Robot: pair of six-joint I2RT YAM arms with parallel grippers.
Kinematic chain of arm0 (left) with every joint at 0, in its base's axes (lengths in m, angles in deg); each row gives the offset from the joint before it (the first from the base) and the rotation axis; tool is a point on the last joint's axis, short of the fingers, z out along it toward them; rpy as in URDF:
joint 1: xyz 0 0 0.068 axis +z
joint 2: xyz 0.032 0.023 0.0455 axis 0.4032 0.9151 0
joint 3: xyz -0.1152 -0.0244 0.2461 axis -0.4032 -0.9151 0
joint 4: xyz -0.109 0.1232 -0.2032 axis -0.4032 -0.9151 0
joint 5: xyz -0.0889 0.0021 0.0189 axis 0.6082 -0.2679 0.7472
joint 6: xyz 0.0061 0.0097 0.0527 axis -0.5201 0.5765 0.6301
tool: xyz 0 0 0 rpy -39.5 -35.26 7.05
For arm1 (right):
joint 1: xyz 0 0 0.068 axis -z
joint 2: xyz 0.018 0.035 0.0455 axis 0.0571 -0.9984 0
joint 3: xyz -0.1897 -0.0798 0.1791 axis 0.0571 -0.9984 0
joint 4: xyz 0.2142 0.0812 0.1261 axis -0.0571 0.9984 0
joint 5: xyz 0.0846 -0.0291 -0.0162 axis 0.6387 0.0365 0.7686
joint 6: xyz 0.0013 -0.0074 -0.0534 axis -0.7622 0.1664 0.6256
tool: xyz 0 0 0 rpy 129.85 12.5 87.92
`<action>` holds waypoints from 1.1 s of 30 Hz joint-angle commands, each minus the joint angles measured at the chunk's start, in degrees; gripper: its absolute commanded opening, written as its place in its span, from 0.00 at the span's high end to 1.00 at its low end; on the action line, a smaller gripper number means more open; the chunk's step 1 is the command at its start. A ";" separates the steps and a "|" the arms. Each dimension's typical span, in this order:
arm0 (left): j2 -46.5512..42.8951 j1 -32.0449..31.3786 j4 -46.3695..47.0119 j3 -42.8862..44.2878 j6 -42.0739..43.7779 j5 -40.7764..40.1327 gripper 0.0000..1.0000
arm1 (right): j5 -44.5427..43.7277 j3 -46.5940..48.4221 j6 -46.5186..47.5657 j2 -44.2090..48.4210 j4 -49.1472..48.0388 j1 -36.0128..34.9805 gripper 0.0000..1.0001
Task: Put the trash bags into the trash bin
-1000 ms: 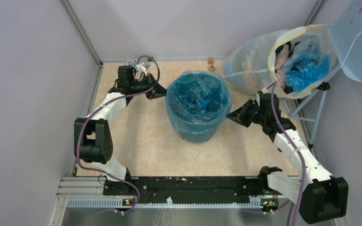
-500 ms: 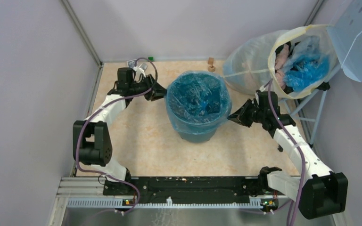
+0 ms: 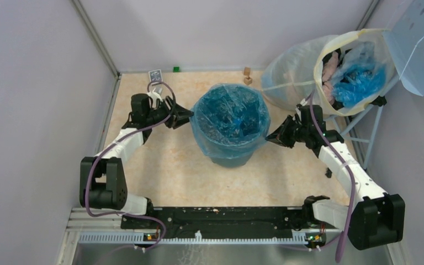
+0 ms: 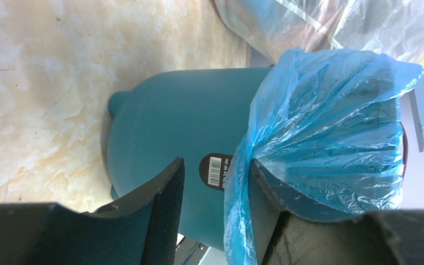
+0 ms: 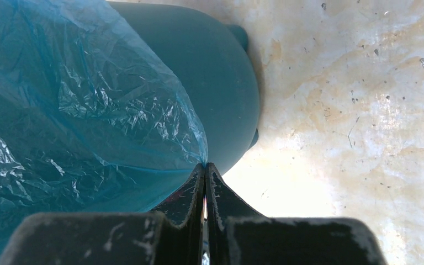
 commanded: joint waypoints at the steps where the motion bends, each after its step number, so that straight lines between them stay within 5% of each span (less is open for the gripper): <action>1: 1.83 0.19 10.96 -2.19 -5.00 2.76 0.52 | 1.50 3.65 2.35 -0.94 -0.35 0.44 1.00; 6: 4.80 -0.03 13.67 -2.01 -5.60 3.82 0.60 | 1.97 4.31 3.43 -1.68 0.39 0.44 1.00; 14: 6.08 -0.35 19.72 -0.16 -9.48 6.78 0.46 | 2.82 4.43 4.58 -3.15 0.70 0.44 1.00; 23: 0.83 0.37 21.21 0.48 -13.44 -0.37 0.42 | 2.47 4.21 4.99 -2.49 0.71 0.44 1.00; 33: 6.12 -1.29 18.69 2.76 -11.10 2.11 0.58 | 2.97 4.32 4.90 -3.08 0.10 0.44 1.00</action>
